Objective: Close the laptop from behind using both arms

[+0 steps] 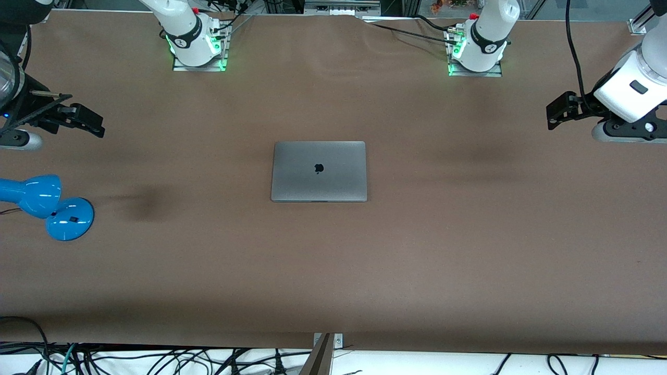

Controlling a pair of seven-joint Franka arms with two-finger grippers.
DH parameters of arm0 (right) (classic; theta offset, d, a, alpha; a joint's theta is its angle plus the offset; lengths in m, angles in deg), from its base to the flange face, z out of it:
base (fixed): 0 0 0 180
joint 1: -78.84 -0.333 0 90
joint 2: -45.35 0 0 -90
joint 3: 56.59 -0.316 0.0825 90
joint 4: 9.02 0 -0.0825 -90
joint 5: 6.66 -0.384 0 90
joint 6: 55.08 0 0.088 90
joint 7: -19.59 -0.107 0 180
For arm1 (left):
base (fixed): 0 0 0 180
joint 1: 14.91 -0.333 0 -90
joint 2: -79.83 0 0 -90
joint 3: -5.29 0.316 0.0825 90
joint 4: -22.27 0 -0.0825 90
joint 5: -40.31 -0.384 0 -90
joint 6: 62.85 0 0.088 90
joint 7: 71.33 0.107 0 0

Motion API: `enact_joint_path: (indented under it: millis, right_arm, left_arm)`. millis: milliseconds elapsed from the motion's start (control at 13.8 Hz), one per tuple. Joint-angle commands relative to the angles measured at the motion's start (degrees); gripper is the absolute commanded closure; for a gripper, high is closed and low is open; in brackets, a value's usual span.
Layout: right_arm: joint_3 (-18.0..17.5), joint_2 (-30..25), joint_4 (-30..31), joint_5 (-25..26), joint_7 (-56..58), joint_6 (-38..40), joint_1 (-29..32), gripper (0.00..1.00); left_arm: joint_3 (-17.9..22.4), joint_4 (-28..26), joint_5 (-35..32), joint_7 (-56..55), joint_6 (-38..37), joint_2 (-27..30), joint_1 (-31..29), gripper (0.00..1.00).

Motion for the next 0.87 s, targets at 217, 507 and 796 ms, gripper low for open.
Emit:
enact_joint_path:
  millis: [217,507,796]
  right_arm:
    - [-0.78,-1.66,1.76,-0.03,0.98,-1.46,0.78,0.00]
    - [-0.78,-1.66,1.59,-0.73,0.98,-1.10,0.78,0.00]
    - [-0.78,-1.57,1.59,-1.79,1.16,-1.10,0.78,0.00]
  left_arm:
    - [0.68,-0.29,1.02,0.84,0.16,0.33,0.12,0.00]
    - [0.60,-0.29,0.84,0.75,0.16,0.33,0.64,0.00]
    - [0.51,-0.29,1.10,0.66,0.16,0.33,0.82,0.00]
